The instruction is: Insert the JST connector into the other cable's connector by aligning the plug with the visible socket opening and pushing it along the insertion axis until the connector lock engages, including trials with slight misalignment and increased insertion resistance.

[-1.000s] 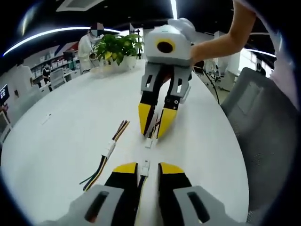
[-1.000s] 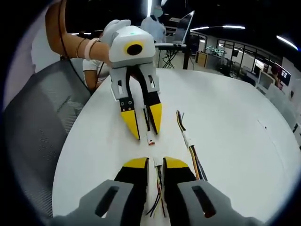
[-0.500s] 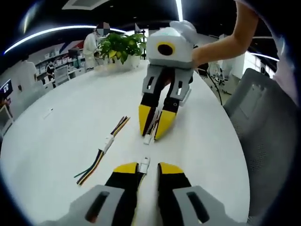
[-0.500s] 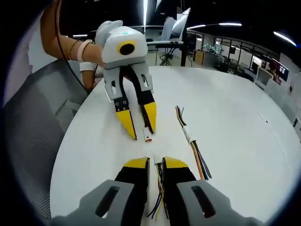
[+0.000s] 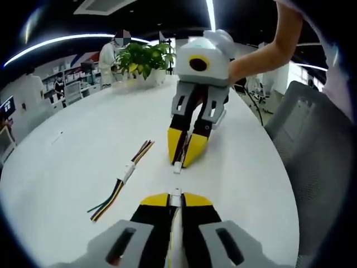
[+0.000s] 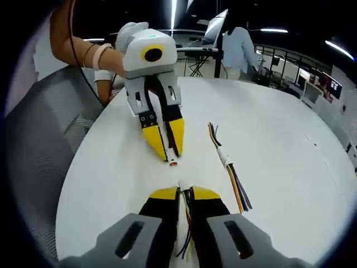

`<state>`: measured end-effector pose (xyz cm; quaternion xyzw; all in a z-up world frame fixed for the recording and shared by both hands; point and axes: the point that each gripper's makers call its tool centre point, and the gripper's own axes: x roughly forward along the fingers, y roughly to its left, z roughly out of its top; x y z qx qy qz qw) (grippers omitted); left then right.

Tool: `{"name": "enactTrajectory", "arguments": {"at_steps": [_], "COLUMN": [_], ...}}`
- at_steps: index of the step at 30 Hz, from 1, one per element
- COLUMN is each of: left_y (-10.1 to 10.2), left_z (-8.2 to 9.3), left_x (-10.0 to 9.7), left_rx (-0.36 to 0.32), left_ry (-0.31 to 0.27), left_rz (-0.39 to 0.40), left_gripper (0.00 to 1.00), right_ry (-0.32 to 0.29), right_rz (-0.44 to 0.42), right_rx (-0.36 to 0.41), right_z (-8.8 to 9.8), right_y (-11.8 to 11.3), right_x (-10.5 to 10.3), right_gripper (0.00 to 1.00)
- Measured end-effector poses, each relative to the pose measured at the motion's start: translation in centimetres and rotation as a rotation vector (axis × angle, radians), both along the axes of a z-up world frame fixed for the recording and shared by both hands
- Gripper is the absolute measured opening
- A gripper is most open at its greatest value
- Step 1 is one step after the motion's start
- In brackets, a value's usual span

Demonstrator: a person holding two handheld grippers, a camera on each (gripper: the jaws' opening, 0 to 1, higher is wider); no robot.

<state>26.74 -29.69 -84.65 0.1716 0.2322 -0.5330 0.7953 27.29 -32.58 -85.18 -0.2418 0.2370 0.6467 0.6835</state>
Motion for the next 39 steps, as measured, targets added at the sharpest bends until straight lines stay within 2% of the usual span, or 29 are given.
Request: {"name": "enactTrajectory", "arguments": {"at_steps": [15,21,32,39], "left_y": [0.0,0.4,0.3,-0.2], "left_z": [0.0,0.0,1.6,2.4], "left_x": [0.0,0.3,1.2,0.9], "left_rx": [-0.006,0.014,0.018,0.018], "left_ry": [0.0,-0.001,-0.015,-0.017], "left_rz": [-0.01,-0.004,-0.003,-0.01], "left_gripper": [0.0,0.0,0.0,0.0], "right_ry": [0.032,0.036,0.022,0.018], "right_rz": [-0.045,-0.065,-0.061,-0.051], "right_rx": [-0.006,-0.011,-0.004,0.004], "right_z": [0.1,0.6,2.5,3.0], "right_y": [0.0,-0.1,0.4,1.0], "right_x": [0.3,0.4,0.2,0.1], "right_gripper": [0.03,0.03,0.03,0.03]}}
